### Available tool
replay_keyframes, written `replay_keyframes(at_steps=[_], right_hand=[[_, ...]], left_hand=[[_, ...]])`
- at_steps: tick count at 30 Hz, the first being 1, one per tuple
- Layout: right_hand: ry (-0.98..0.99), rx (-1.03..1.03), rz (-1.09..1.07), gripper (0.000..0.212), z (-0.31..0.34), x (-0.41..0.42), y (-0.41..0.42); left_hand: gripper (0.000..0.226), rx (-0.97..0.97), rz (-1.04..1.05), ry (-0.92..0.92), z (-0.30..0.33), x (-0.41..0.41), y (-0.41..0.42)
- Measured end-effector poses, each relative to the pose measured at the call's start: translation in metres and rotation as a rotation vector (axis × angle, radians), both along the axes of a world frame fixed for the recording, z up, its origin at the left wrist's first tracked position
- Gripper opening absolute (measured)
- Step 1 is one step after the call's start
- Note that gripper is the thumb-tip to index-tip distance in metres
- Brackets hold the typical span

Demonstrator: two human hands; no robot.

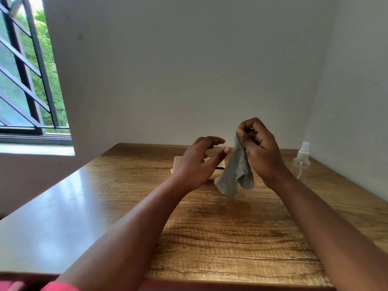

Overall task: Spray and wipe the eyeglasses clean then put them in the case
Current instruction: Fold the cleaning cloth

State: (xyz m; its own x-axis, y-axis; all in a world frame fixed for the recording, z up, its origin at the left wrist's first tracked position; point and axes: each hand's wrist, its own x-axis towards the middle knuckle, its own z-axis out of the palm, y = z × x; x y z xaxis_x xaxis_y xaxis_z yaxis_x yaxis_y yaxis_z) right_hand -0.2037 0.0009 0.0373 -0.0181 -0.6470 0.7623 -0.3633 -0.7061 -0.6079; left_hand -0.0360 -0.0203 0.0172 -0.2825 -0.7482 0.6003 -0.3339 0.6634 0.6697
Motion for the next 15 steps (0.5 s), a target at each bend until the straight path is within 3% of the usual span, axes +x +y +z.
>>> replay_keyframes(at_steps=[7,15], right_hand=[[-0.046,0.091,0.165,0.005,0.005,0.004,0.009],[-0.120,0.175,0.209,0.004,0.005,0.002,0.009]], left_hand=[[0.041,0.279,-0.348,0.189,0.005,-0.001,0.010],[0.011,0.360,-0.470,0.274,0.010,0.007,0.013]])
